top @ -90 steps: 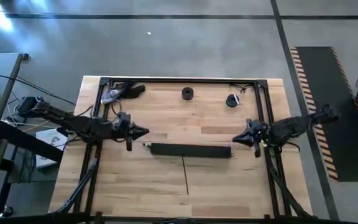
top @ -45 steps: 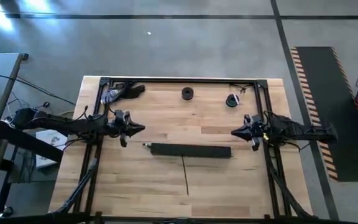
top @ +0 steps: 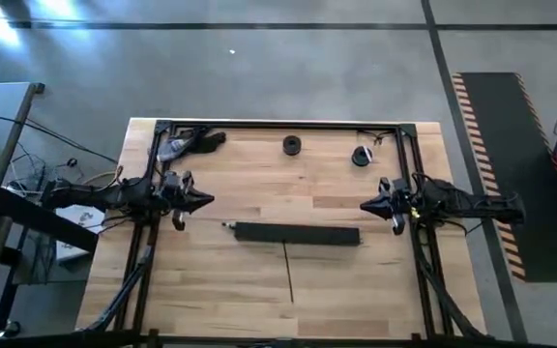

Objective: Ziptie cables
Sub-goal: Return to Home Position

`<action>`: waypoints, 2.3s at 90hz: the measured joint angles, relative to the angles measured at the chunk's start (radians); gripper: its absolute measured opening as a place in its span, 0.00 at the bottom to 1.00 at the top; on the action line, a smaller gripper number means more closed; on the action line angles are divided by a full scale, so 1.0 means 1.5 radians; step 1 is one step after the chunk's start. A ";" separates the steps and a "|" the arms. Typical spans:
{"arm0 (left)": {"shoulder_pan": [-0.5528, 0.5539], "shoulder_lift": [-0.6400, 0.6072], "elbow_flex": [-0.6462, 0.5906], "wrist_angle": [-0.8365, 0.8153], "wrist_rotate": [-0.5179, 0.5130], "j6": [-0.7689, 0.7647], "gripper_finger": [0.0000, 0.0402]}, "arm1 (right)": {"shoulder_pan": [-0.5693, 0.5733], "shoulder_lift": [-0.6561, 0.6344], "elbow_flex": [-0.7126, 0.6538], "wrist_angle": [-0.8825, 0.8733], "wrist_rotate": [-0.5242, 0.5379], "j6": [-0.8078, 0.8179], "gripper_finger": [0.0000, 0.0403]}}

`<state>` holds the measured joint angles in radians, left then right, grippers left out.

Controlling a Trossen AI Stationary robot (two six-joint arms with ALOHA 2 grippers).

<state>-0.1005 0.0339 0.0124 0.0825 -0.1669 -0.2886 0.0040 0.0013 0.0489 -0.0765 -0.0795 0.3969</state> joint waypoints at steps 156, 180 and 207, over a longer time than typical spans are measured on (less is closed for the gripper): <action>0.000 -0.007 0.000 -0.036 0.005 0.049 0.00 | 0.000 0.004 -0.021 0.051 0.013 -0.039 0.00; 0.000 -0.007 0.000 -0.036 0.005 0.049 0.00 | 0.000 0.004 -0.021 0.051 0.013 -0.038 0.00; 0.000 -0.007 0.000 -0.036 0.005 0.049 0.00 | 0.000 0.004 -0.021 0.051 0.013 -0.039 0.00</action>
<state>-0.1006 0.0231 0.0124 0.0280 -0.1600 -0.2153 0.0044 0.0067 0.0170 0.0002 -0.0604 0.3389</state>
